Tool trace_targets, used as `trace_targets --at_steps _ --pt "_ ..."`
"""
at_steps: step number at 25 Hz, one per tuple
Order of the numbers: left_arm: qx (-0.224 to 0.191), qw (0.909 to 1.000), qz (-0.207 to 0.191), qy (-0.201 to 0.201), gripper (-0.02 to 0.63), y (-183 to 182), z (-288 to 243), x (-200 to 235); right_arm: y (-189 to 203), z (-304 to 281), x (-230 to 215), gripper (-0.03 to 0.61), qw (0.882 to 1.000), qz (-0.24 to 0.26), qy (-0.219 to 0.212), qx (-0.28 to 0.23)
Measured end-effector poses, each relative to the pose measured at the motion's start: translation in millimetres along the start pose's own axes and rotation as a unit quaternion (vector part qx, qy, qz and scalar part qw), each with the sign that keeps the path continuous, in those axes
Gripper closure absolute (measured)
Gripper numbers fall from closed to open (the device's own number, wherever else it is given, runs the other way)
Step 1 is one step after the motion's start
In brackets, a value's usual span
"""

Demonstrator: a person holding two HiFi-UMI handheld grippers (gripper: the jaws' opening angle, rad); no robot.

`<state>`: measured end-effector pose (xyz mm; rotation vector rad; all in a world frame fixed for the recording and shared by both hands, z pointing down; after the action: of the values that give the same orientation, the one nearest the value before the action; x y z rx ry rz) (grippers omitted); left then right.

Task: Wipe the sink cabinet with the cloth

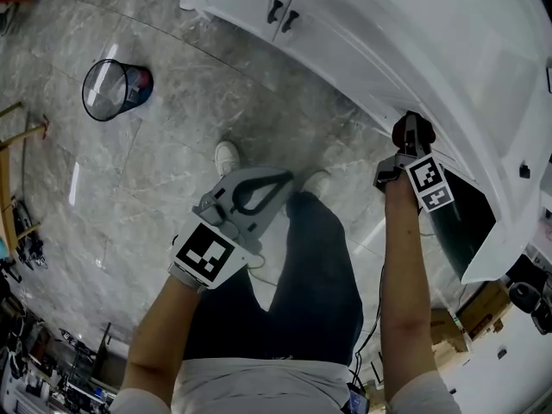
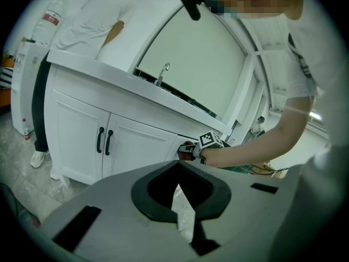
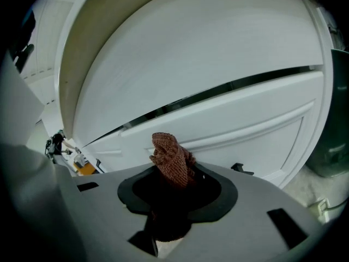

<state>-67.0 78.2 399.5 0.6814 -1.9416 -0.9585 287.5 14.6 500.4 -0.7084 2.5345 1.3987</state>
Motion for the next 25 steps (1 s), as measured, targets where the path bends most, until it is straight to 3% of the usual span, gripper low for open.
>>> trace_targets --at_steps 13,20,25 --pt "0.004 0.9998 -0.017 0.009 0.603 -7.2 17.8 2.3 7.1 31.6 25.3 0.445 0.999 0.027 -0.016 0.002" --pt "0.014 0.999 -0.04 0.014 0.603 -48.8 23.7 -9.6 -14.4 86.3 89.2 0.445 0.99 0.109 -0.091 0.006" --pt "0.022 0.998 -0.058 0.014 0.603 -83.9 26.5 -27.5 -42.7 132.9 133.4 0.444 0.982 0.131 -0.134 0.0"
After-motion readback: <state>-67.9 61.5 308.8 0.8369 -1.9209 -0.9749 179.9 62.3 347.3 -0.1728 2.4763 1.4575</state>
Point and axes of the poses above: the fingertips, and each gripper's own axes: z backward along the fingers, x to its left, y out of its underside, the point moved 6 cm from there along z, backward along the fingers
